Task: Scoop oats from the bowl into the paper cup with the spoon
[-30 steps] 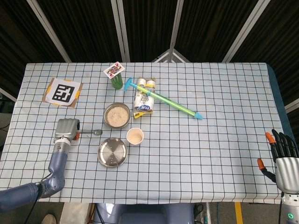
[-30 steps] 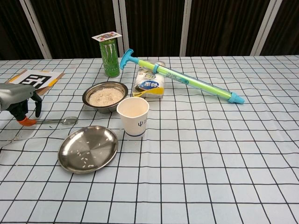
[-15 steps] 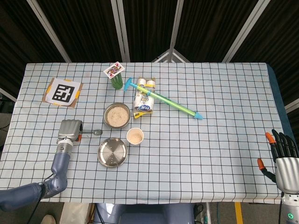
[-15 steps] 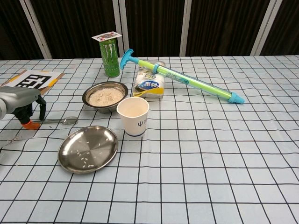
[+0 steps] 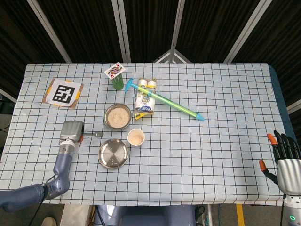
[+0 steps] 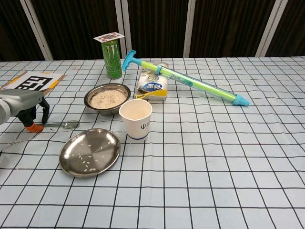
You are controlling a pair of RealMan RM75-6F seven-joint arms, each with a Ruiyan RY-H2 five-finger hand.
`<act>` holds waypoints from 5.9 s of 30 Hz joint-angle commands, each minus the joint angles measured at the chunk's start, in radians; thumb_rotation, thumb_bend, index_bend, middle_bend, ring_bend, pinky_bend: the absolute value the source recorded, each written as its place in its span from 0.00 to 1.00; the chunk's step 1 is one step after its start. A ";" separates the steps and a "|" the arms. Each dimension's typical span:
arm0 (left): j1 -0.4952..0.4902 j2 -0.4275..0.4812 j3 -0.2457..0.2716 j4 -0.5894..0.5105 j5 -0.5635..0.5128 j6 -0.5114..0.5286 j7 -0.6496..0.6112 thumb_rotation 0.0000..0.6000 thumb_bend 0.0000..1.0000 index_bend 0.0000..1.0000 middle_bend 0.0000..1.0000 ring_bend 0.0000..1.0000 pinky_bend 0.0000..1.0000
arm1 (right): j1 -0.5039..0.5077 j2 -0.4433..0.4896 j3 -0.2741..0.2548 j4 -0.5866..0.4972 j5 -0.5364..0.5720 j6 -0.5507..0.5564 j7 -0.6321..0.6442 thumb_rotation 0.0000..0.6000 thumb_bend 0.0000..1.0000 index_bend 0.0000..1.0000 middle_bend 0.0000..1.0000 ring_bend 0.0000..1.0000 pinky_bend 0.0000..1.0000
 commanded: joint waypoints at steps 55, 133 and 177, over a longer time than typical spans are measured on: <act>-0.367 0.001 0.057 0.184 0.126 -0.102 0.445 1.00 0.49 0.57 1.00 1.00 1.00 | -0.005 -0.009 0.001 0.013 -0.004 0.016 0.006 1.00 0.38 0.00 0.04 0.00 0.09; -0.281 -0.169 0.046 0.410 0.475 -0.164 0.329 1.00 0.49 0.57 1.00 1.00 1.00 | -0.011 -0.017 0.005 -0.002 -0.007 0.029 -0.023 1.00 0.38 0.00 0.04 0.00 0.09; -0.212 -0.108 -0.091 0.144 0.101 0.037 0.270 1.00 0.49 0.57 1.00 1.00 1.00 | -0.010 -0.009 0.003 -0.010 -0.006 0.017 -0.028 1.00 0.38 0.00 0.04 0.00 0.09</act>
